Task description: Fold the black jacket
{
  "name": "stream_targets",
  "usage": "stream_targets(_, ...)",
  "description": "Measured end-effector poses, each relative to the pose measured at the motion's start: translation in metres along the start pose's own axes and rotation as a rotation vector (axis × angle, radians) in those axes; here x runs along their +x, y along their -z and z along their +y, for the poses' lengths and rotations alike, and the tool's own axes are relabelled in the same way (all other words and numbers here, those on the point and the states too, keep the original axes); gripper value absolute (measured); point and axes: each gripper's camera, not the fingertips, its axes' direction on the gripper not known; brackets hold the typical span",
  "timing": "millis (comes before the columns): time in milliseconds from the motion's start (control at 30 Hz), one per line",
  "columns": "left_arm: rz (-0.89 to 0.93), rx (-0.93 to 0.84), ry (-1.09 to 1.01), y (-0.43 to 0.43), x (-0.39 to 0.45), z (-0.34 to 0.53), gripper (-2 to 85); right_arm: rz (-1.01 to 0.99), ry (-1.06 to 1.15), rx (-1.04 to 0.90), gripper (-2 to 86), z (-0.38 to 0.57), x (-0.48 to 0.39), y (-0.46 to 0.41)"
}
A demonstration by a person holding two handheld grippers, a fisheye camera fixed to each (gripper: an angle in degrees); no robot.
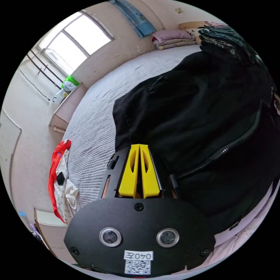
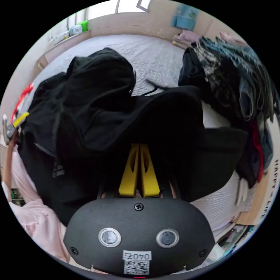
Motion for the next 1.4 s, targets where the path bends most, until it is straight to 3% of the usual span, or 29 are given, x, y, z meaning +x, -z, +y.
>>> stream_targets(100, -0.115, 0.06, 0.11, 0.015, -0.043, 0.006, -0.8, -0.136, -0.062, 0.024, -0.9, 0.011, 0.032, 0.024)
stream_targets(233, -0.019, 0.053, 0.157, 0.006, -0.1, -0.013, -0.1, -0.159, -0.048, 0.225, -0.5, 0.037, 0.038, 0.091)
stream_targets(333, 0.132, 0.042, 0.221, -0.019, -0.143, -0.046, 2.6, -0.226, 0.01, 0.352, 1.7, 0.044, 0.024, 0.126)
stream_targets(400, 0.325, 0.011, 0.296, -0.049, -0.178, -0.074, 6.1, -0.248, 0.075, 0.393, 3.2, 0.041, 0.006, 0.138)
stream_targets(600, 0.675, -0.195, 0.425, -0.143, -0.224, -0.123, 8.3, -0.075, 0.28, 0.409, 6.9, -0.038, -0.071, 0.129)
stream_targets(667, 0.757, -0.239, 0.432, -0.164, -0.225, -0.125, 6.8, -0.111, 0.366, 0.363, 9.8, -0.098, -0.102, 0.113)
stream_targets(833, 0.707, -0.146, 0.448, -0.168, -0.234, -0.106, -0.4, -0.17, 0.523, 0.25, 12.0, -0.243, -0.177, 0.07)
stream_targets(1033, 0.737, -0.028, 0.502, -0.162, -0.25, -0.067, -0.8, -0.196, 0.617, -0.156, 11.8, -0.375, -0.26, -0.051)
stream_targets(1100, 0.727, 0.019, 0.513, -0.154, -0.261, -0.06, -0.8, -0.176, 0.653, -0.314, 7.7, -0.385, -0.273, -0.088)
stream_targets(1133, 0.724, 0.033, 0.514, -0.151, -0.264, -0.059, -0.8, -0.171, 0.674, -0.308, 0.8, -0.39, -0.272, -0.085)
stream_targets(1200, 0.718, 0.1, 0.515, -0.134, -0.281, -0.054, -0.8, -0.198, 0.705, -0.274, -0.2, -0.397, -0.263, -0.063)
stream_targets(1300, 0.712, 0.173, 0.506, -0.112, -0.296, -0.054, -0.8, -0.24, 0.658, -0.06, -0.4, -0.412, -0.215, 0.003)
stream_targets(1367, 0.648, 0.176, 0.481, -0.106, -0.296, -0.06, -0.8, -0.173, 0.286, 0.223, 0.3, -0.432, -0.13, 0.051)
stream_targets(1400, 0.6, 0.149, 0.472, -0.109, -0.292, -0.065, -0.8, -0.149, 0.159, 0.276, 1.3, -0.434, -0.105, 0.058)
